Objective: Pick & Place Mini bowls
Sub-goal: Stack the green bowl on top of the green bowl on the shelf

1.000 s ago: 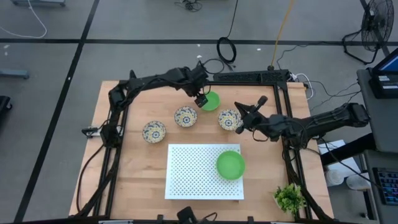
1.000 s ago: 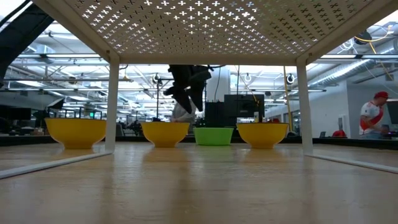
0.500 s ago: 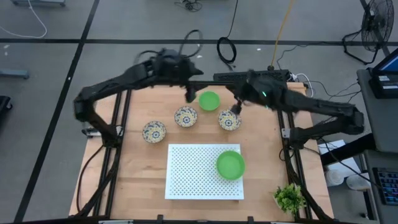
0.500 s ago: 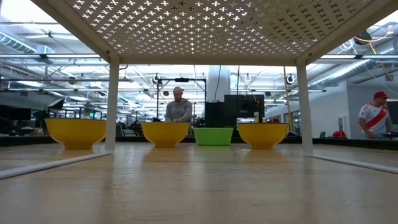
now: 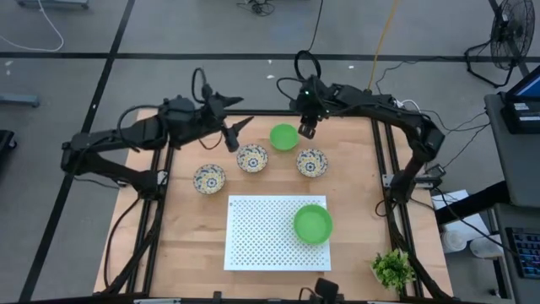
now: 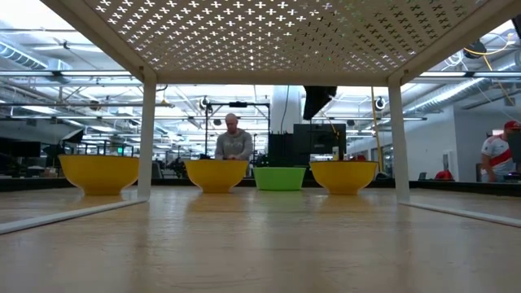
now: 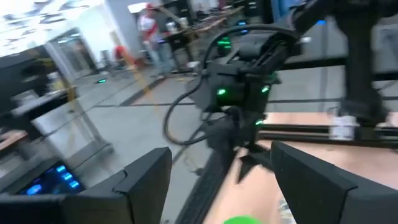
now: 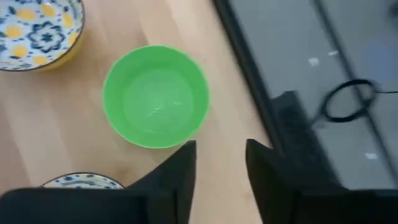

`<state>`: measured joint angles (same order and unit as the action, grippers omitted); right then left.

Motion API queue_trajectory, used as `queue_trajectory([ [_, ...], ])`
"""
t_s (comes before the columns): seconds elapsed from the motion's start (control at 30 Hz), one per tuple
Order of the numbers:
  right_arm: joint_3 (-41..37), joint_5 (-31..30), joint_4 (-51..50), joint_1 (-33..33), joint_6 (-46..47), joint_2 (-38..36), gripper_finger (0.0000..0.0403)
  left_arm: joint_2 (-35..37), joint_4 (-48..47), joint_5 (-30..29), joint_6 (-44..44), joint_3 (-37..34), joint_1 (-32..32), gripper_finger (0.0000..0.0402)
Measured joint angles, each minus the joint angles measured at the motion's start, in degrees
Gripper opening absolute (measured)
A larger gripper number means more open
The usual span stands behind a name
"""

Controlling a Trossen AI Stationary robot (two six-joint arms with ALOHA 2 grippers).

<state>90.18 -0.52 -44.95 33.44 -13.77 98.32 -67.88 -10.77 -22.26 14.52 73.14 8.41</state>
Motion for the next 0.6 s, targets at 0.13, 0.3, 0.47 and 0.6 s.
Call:
queue_trajectory([
  [0.13,0.37,7.51,0.45,1.36,2.71,2.02,0.0176,2.97,2.21,-2.36,-0.96,-5.52,0.36,0.0273],
  [0.3,0.37,11.10,-0.33,1.01,2.75,4.31,0.0198,4.65,1.68,-4.23,-3.96,-8.65,0.56,0.0273],
  [0.47,0.37,15.84,0.76,-0.59,3.79,6.55,0.0200,5.08,1.07,-4.81,-5.25,-9.89,0.49,0.0273],
  [0.6,0.02,15.58,2.83,-2.10,4.17,7.69,0.0200,5.07,-0.28,-4.80,-5.94,-10.00,0.47,0.0273],
])
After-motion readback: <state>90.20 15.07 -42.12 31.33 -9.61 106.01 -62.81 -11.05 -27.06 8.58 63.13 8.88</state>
